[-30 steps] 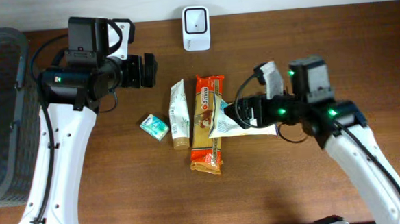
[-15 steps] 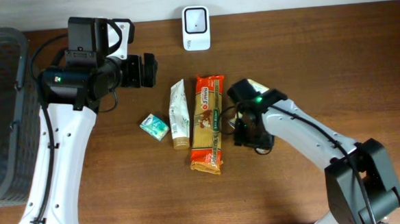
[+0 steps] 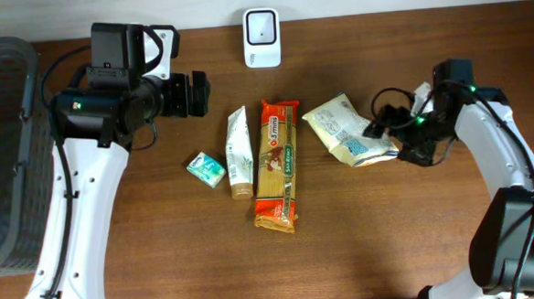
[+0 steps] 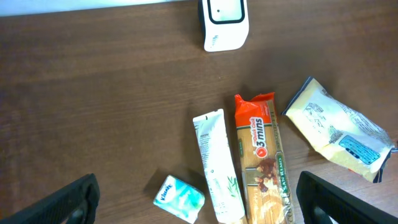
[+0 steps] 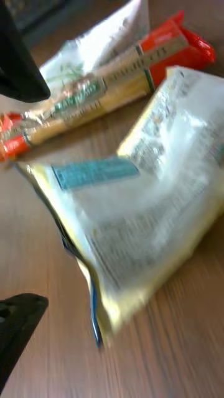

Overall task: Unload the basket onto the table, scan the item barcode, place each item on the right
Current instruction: 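Grasp the white snack bag with the right gripper and lift it, then hold the snack bag over the barcode scanner with the right gripper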

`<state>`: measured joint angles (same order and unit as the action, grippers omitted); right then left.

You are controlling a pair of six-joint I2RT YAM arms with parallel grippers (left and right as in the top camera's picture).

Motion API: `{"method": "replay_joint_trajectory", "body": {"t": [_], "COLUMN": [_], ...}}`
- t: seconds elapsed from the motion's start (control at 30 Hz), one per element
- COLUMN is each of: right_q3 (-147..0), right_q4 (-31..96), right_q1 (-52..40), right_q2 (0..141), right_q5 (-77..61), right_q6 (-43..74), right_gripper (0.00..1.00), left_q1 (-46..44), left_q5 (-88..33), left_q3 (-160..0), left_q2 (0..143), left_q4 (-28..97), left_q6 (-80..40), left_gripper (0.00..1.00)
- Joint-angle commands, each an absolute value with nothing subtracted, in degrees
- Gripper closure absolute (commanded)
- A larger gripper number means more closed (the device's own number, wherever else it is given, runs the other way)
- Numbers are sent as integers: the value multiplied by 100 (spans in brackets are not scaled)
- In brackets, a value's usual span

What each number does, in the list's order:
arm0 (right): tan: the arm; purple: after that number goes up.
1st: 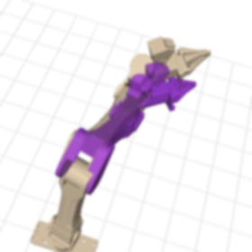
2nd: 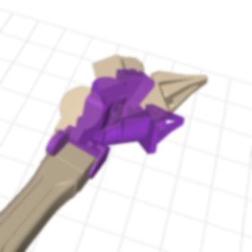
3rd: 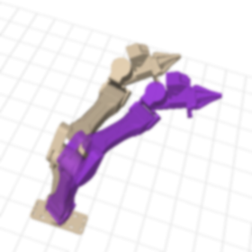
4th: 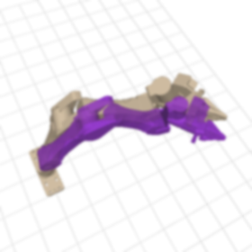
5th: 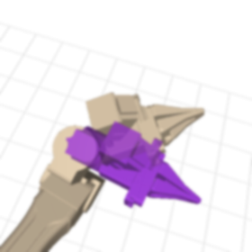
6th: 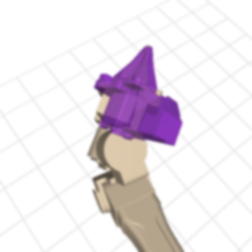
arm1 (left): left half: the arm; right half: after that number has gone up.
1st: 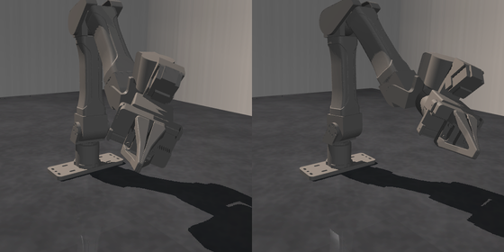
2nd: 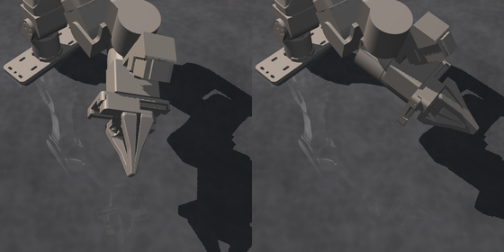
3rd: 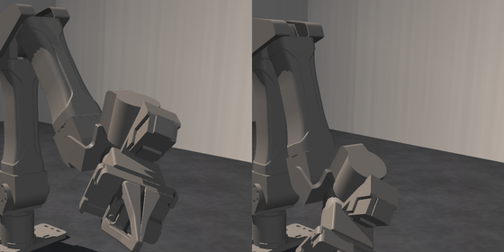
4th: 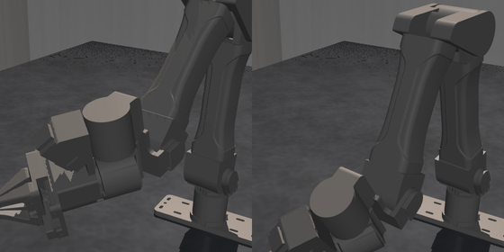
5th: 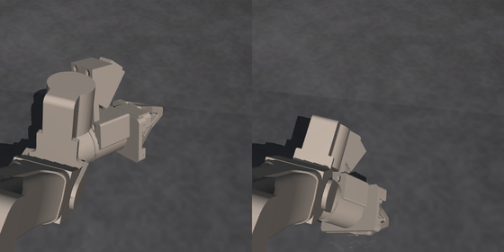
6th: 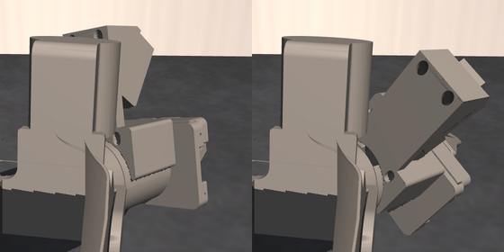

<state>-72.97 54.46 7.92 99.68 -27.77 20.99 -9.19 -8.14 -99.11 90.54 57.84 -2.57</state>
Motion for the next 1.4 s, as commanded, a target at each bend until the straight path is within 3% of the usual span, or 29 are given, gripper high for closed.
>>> {"method": "replay_joint_trajectory", "body": {"t": [0.0,0.13,0.23,0.37,0.43,0.53,0.6,0.67,0.73,0.83,0.9,1.03,1.1,1.17,1.23,1.27,1.37], "right_q3": [-7105,-6471,-5815,-5430,-5433,-5430,-5430,-5433,-5433,-5468,-5463,-5463,-5465,-5465,-5470,-5470,-5502], "right_q4": [5459,4880,3365,2222,1863,1959,2071,2053,2071,1444,1385,930,937,945,963,982,1337], "right_q1": [252,-191,-268,-248,-117,399,932,1232,1437,1345,987,565,574,574,576,696,1033], "right_q2": [9878,9898,9907,10101,10099,10101,10101,10101,10099,10099,10204,11008,10997,10997,10973,10801,9920], "right_q5": [-1933,-1278,-836,-832,-1500,-2248,-3026,-3570,-3859,-3990,-2995,-2823,-2801,-2799,-2842,-3369,-4991], "right_q6": [3900,4451,4254,4180,3013,1625,357,-141,252,2143,2707,2904,2904,2902,2899,2707,1691], "right_gripper": [1,1,0,8,10,30,27,21,18,13,13,14,37,67,80,92,96], "left_q1": [-884,-884,-884,-884,-884,-884,-884,-884,-884,-884,-884,-884,-884,-884,-884,-884,-884], "left_q5": [-814,-814,-814,-814,-814,-814,-814,-814,-814,-814,-814,-814,-814,-814,-814,-814,-814], "left_q3": [-9922,-9922,-9922,-9922,-9922,-9922,-9922,-9922,-9922,-9922,-9922,-9922,-9922,-9922,-9922,-9922,-9922], "left_q2": [9041,9041,9041,9041,9041,9041,9041,9041,9041,9041,9041,9041,9041,9041,9041,9041,9041], "left_q4": [5778,5778,5778,5778,5778,5778,5778,5778,5778,5778,5778,5778,5780,5778,5780,5780,5778], "left_q6": [-165,-165,-165,-165,-165,-165,-165,-165,-165,-167,-165,-165,-165,-165,-165,-165,-165], "left_gripper": [1,1,1,1,1,1,1,1,1,1,1,1,1,1,1,1,1]}}
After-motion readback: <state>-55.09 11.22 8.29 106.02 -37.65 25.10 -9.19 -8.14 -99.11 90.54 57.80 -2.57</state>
